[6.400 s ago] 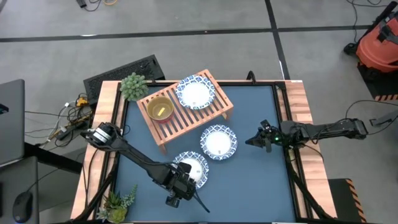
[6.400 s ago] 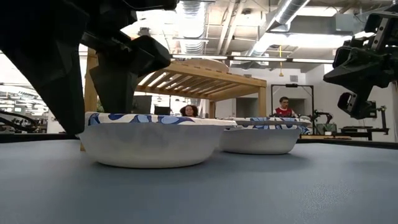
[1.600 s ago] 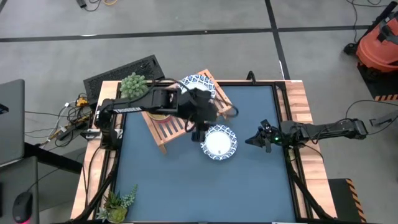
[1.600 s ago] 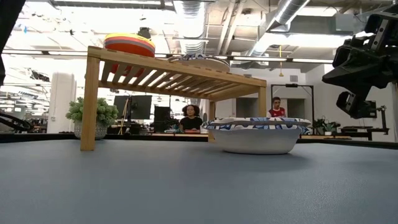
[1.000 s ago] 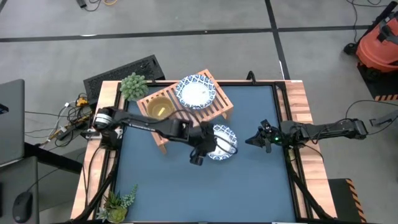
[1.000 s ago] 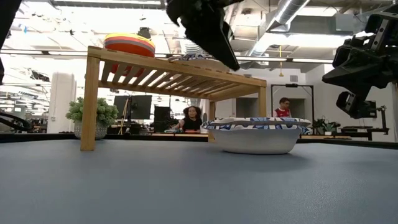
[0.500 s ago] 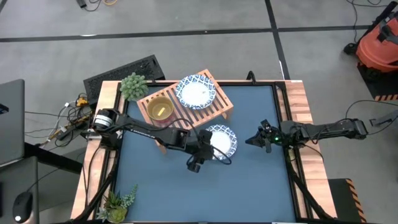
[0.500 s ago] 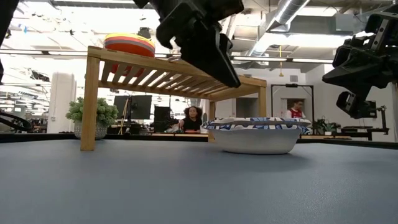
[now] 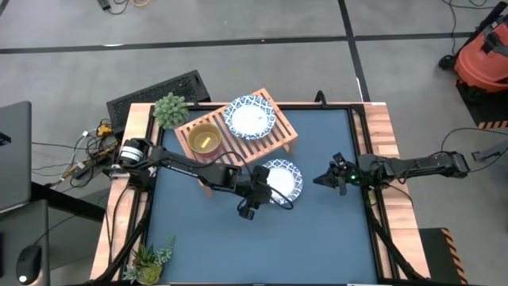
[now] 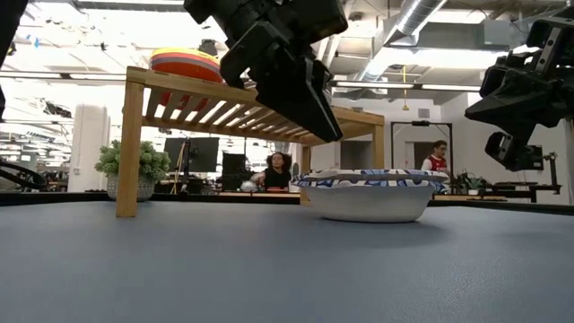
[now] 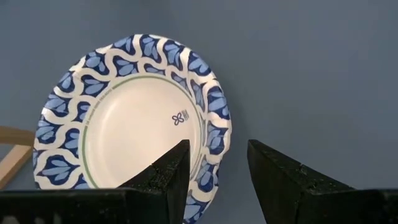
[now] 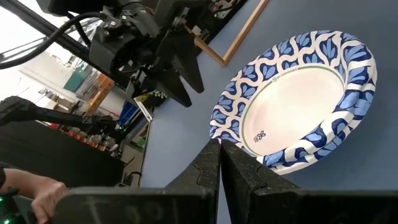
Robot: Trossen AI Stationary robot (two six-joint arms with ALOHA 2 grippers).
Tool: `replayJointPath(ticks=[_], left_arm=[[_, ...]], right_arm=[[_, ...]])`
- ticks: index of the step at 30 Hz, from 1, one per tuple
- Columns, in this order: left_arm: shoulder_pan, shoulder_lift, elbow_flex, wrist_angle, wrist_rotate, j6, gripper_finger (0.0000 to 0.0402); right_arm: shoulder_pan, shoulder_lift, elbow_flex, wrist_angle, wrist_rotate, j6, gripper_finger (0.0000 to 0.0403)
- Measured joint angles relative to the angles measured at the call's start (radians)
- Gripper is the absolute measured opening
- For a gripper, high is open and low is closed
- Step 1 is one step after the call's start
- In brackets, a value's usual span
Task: Place and stack bowls onto a shelf
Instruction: Stack the white bowl into the white bowl on the shelf
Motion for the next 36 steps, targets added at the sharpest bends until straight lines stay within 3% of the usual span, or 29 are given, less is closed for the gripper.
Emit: replayJointPath(ticks=[11,17,29,36], left_arm=[[0.000,0.018,0.003,0.006,-0.005,0.017,0.0146],[-0.003,0.047,0.014,-0.005,-0.073,0.026,0.0146],[-0.004,0.079,0.017,-0.017,-0.047,0.025,0.0146],[-0.003,0.084,0.017,-0.040,-0.019,0.018,0.0122]], right_arm=[[0.000,0.000,0.000,0.000,0.000,0.000,0.0042],[0.000,0.001,0.000,0.000,0.000,0.006,0.0042],[0.000,0.006,0.000,0.001,0.000,0.008,0.0042],[0.000,0.006,0.000,0.000,0.002,0.007,0.0042]])
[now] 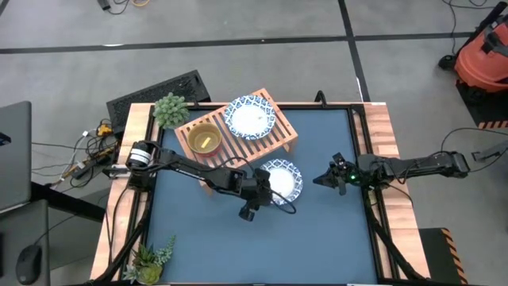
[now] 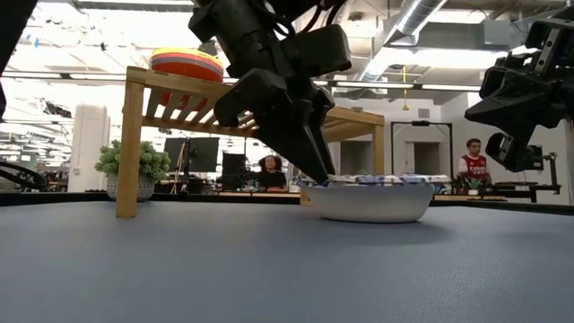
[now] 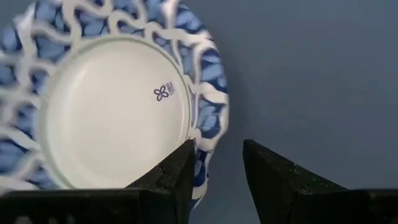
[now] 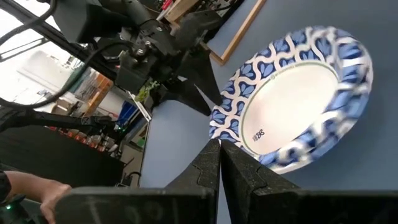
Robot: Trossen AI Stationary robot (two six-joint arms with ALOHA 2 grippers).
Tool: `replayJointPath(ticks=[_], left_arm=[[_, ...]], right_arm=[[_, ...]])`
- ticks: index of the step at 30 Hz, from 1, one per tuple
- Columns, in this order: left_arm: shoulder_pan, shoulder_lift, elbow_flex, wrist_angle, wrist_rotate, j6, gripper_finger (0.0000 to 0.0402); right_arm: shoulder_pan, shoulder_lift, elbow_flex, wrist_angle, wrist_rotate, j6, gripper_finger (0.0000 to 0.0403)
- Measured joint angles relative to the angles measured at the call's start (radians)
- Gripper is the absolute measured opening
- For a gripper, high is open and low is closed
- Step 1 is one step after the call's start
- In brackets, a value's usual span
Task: Place and stack bowls onto a shelf
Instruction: Stack the white bowl into the white bowl on the shelf
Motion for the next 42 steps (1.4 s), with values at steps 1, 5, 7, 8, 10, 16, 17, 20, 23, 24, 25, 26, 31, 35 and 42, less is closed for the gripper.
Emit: replayJointPath(ticks=[1,5,7,8,10,16,17,20,23,24,25,26,31,35,42], left_arm=[[0.000,0.001,0.000,-0.002,0.000,-0.001,0.0118],[0.001,0.001,0.000,0.003,0.000,-0.004,0.0094],[0.001,0.001,0.000,0.001,0.000,-0.009,0.0078],[0.001,0.001,0.000,0.001,0.000,-0.010,0.0070],[0.002,0.001,0.000,0.003,-0.002,-0.010,0.0054],[0.004,0.001,0.000,0.004,-0.006,-0.028,0.0014],[0.004,0.001,0.000,0.005,-0.006,-0.031,0.0009],[0.003,0.001,0.000,0.007,-0.007,-0.045,0.0003],[0.003,0.001,0.006,-0.002,-0.007,-0.081,0.0001],[0.003,0.001,0.011,-0.004,-0.007,-0.095,0.0001],[0.003,0.001,0.019,-0.004,-0.007,-0.106,0.0001],[0.003,0.001,0.028,-0.003,-0.008,-0.116,0.0000],[0.003,0.001,0.098,-0.026,-0.007,-0.159,0.0000],[0.003,0.001,0.164,-0.078,0.024,-0.187,0.0000],[0.003,0.001,0.343,-0.221,0.059,-0.212,0.0000]], right_arm=[[0.000,0.000,0.000,0.000,0.000,0.000,0.0042],[0.000,0.000,0.000,0.000,0.000,0.000,0.0042],[0.000,0.000,0.000,0.000,0.000,-0.001,0.0042],[0.000,0.000,0.000,0.000,0.000,0.000,0.0042],[0.000,0.000,0.000,0.000,0.000,0.000,0.0042],[0.000,0.000,0.000,0.000,0.000,0.000,0.0042],[0.000,0.000,0.000,0.000,0.000,0.000,0.0042],[0.000,0.000,0.000,0.000,0.000,-0.001,0.0042],[0.000,0.000,0.000,0.000,0.000,-0.001,0.0042],[0.000,0.000,0.000,0.000,0.000,-0.001,0.0042],[0.000,0.000,0.000,0.000,0.000,-0.001,0.0042],[0.000,0.000,0.000,0.000,0.000,-0.001,0.0042],[0.000,0.000,0.000,0.000,0.000,-0.001,0.0042],[0.000,0.000,0.000,0.000,0.000,-0.002,0.0042],[0.000,0.000,0.000,0.000,0.001,-0.002,0.0042]])
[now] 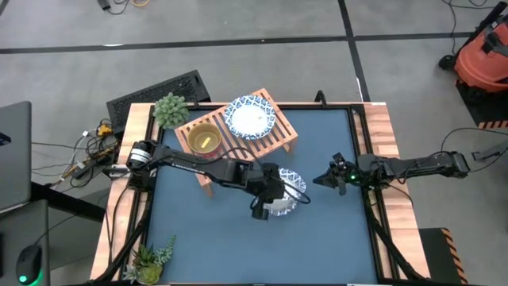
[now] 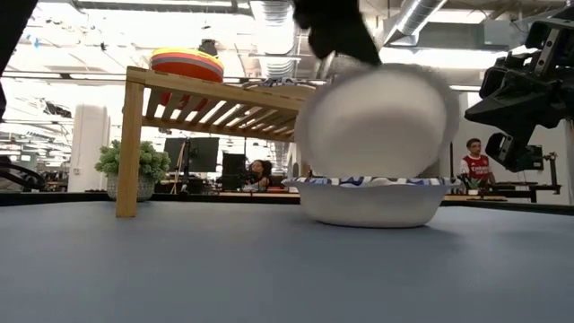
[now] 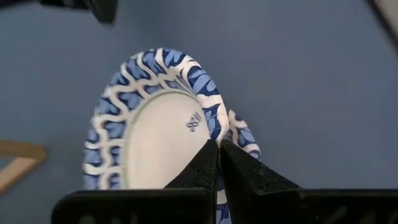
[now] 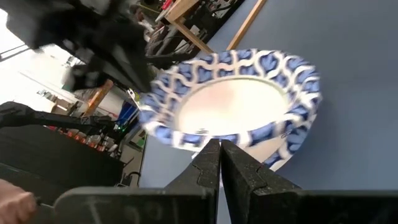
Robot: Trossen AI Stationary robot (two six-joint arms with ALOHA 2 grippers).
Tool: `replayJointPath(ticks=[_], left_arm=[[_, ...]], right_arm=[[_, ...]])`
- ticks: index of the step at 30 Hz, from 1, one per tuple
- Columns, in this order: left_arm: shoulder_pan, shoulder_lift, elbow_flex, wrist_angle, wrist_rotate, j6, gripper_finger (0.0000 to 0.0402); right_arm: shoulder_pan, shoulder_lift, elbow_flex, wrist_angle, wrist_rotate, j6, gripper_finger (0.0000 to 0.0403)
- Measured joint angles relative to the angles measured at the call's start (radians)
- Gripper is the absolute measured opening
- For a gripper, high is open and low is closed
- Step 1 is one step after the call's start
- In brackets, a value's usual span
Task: Place and stack bowls onto a shelf
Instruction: Stack the white bowl into the white bowl on the shelf
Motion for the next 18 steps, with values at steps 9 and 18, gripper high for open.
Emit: replayJointPath(ticks=[9,18], left_arm=[[0.000,0.000,0.239,-0.170,0.059,-0.026,0.0000],[0.000,0.000,0.461,-0.255,0.150,-0.054,0.0000]], right_arm=[[0.000,0.000,0.000,0.000,0.000,0.001,0.0042],[0.000,0.000,0.000,0.000,0.000,0.001,0.0042]])
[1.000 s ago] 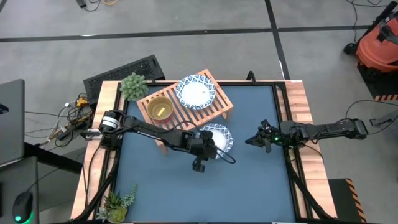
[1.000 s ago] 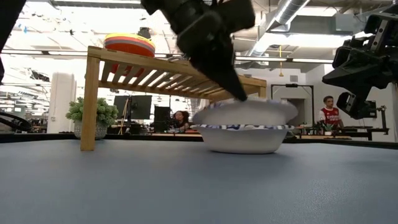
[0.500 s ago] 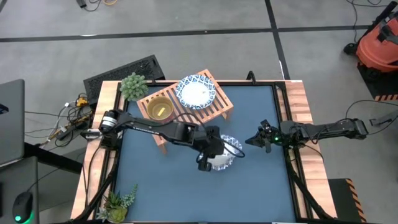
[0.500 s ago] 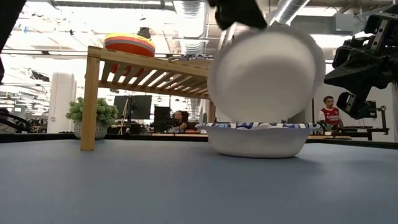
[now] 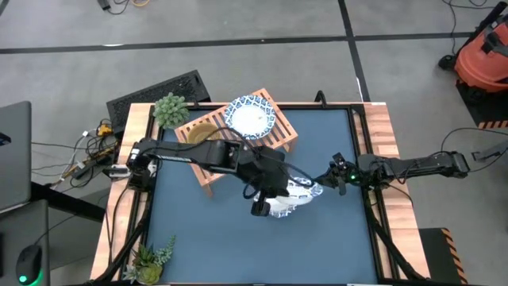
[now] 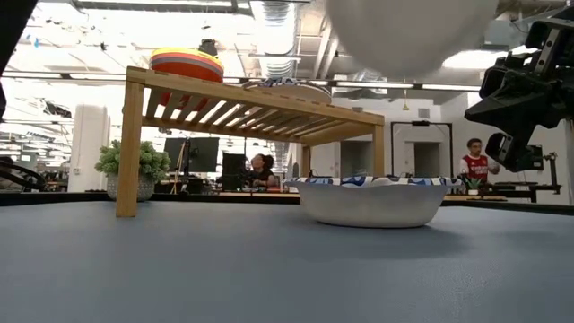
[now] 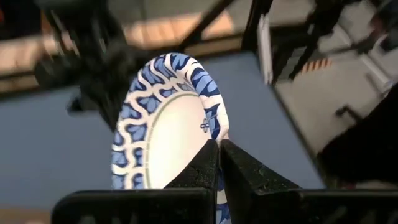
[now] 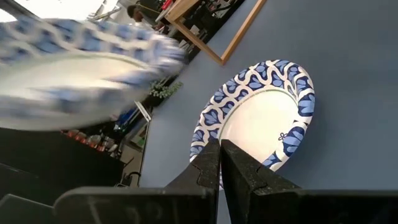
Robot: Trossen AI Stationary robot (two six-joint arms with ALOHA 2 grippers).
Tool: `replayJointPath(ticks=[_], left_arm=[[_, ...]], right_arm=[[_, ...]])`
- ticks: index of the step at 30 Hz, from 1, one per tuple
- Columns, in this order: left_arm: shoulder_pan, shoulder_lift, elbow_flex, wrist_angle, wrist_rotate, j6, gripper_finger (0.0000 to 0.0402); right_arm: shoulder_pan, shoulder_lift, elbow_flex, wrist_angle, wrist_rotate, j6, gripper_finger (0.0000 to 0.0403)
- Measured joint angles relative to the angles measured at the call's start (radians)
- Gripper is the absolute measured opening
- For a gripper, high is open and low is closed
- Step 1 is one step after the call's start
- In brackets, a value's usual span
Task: Place and stack bowls onto a shelf
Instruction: Stack the white bowl into the white bowl on the shelf
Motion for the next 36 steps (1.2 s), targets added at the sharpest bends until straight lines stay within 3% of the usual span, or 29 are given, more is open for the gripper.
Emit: replayJointPath(ticks=[5,9,21,28,36], left_arm=[[0.002,0.000,0.146,-0.004,0.000,0.013,0.0000],[0.002,-0.036,0.185,0.006,-0.091,0.072,0.0000],[0.012,-0.086,0.179,-0.194,-0.732,0.278,0.0000],[0.080,-0.082,0.136,-0.269,-1.004,0.200,0.0000],[0.140,-0.082,0.012,-0.254,-1.025,0.196,0.0000]], right_arm=[[0.000,0.000,0.000,0.000,0.000,-0.005,0.0042],[0.000,0.000,0.000,0.000,0.000,-0.005,0.0042],[0.000,0.000,0.000,0.000,0.001,-0.006,0.0042],[0.000,0.000,0.000,0.000,0.001,-0.010,0.0042],[0.000,0.000,0.000,-0.002,0.009,-0.009,0.0042]])
